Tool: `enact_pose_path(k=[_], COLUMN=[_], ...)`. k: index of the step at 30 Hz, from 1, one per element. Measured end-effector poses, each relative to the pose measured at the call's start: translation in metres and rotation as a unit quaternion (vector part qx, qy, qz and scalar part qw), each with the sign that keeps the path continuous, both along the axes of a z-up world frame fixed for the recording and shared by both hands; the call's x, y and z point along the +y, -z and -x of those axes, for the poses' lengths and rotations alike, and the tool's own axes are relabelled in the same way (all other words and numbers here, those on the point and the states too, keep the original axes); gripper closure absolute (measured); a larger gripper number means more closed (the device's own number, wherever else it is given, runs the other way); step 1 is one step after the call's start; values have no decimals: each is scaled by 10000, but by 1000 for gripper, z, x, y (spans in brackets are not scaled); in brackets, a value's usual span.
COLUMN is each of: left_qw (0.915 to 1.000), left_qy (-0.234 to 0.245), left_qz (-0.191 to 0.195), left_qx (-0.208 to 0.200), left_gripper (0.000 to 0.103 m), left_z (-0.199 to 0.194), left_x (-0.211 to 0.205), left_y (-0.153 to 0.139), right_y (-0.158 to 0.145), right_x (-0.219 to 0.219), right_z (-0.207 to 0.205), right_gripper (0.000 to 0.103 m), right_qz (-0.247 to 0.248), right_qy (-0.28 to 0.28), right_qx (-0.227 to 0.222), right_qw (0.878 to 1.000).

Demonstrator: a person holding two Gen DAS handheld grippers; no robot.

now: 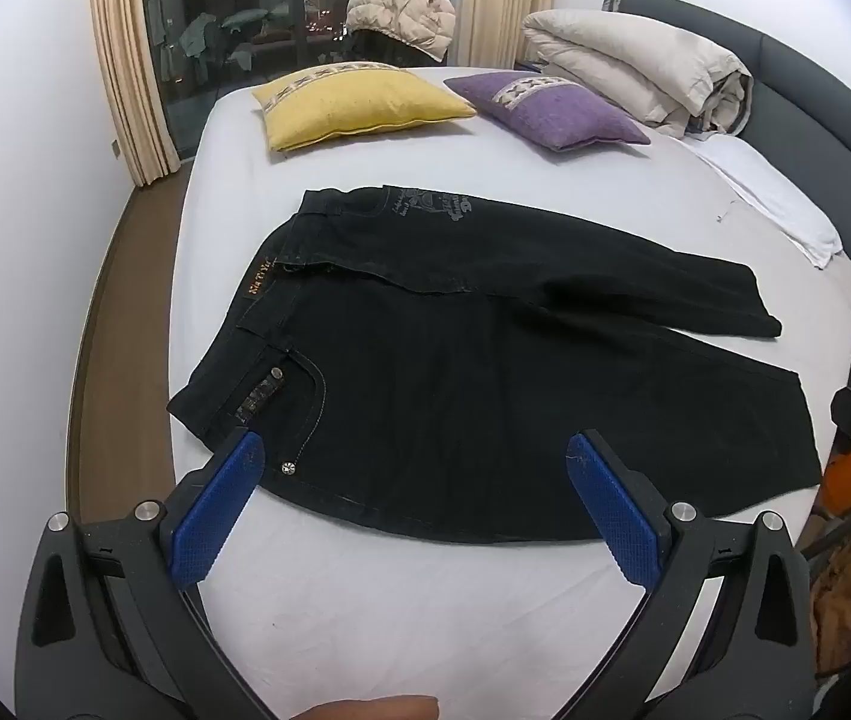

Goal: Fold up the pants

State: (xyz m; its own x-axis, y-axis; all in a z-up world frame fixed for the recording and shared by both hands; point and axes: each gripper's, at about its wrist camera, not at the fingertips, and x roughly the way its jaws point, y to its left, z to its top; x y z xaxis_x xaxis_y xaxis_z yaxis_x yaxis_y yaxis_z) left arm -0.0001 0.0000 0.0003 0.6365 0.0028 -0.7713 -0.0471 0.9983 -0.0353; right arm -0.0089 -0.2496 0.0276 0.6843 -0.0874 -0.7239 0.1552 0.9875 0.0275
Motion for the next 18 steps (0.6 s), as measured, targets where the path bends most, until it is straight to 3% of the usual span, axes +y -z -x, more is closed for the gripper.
enact_pose_path(k=[18], left_qw=[10000], left_qy=[13], left_qz=[26], left_qx=[-28], left_gripper=[0], left_z=[0], left_x=[1], left_y=[-1], right_y=[3], right_x=[0], right_z=[3], right_gripper=[0], right_qz=[-5], right_qy=[-4], right_qx=[9], right_qw=[10000])
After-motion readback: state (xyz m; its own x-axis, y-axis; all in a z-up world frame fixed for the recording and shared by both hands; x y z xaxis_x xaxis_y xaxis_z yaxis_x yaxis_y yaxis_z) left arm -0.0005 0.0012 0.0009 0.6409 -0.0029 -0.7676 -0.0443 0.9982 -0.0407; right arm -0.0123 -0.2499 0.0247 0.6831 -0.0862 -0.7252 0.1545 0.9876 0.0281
